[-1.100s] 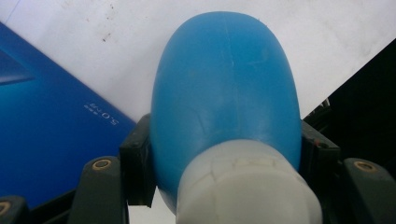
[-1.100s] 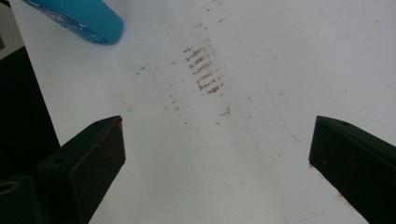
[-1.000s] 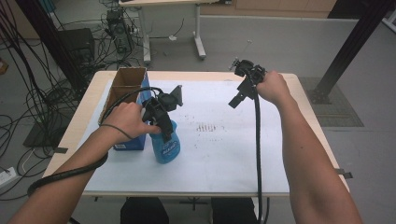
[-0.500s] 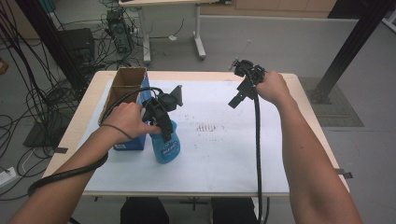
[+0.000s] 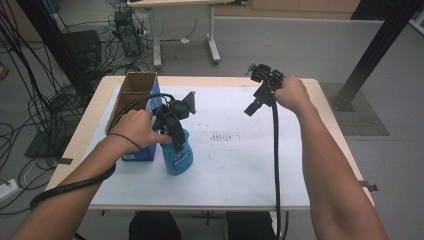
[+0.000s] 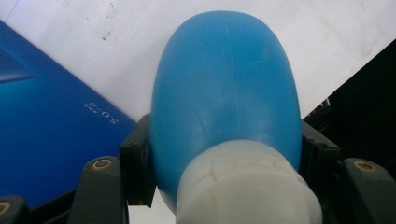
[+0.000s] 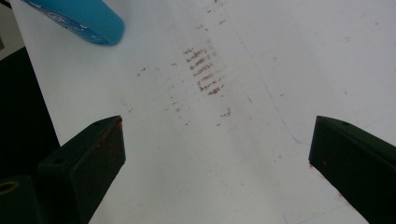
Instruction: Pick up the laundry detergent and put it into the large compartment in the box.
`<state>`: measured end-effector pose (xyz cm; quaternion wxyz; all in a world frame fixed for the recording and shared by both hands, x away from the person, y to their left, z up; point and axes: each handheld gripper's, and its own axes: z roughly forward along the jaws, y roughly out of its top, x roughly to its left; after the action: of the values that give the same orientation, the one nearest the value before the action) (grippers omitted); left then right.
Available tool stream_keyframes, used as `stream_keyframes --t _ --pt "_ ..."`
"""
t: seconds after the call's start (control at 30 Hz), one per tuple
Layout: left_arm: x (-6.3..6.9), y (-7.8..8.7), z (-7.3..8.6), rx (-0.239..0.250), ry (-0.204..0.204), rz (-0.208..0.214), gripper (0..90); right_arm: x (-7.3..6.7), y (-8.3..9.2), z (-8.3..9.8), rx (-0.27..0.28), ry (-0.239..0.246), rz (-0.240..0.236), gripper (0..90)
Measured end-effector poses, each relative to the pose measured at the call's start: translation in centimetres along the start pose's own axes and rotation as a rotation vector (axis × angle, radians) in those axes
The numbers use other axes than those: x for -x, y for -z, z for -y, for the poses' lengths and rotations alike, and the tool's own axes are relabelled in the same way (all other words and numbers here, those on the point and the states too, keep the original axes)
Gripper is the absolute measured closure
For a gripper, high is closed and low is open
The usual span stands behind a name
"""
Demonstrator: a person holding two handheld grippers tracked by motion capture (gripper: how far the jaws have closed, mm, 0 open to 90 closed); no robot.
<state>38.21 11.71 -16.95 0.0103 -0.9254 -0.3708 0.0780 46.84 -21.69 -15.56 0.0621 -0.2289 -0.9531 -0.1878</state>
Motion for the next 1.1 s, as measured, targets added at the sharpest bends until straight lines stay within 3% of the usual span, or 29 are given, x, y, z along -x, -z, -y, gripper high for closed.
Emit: stream_keyframes --t 0.53,0.77,1.1 --pt "-0.1 0.1 0.0 0.005 0.022 0.003 37.7 -0.1 0.3 0.2 0.001 -0.007 0.003 3.9" --pt "0.3 0.2 0.2 0.021 0.026 -0.015 37.8 -0.1 0.3 0.4 0.007 -0.007 0.003 3.9" --pt "0.2 1.9 0.4 0.021 0.038 -0.024 37.7 -0.2 0.4 0.6 0.014 0.0 0.007 3.9"
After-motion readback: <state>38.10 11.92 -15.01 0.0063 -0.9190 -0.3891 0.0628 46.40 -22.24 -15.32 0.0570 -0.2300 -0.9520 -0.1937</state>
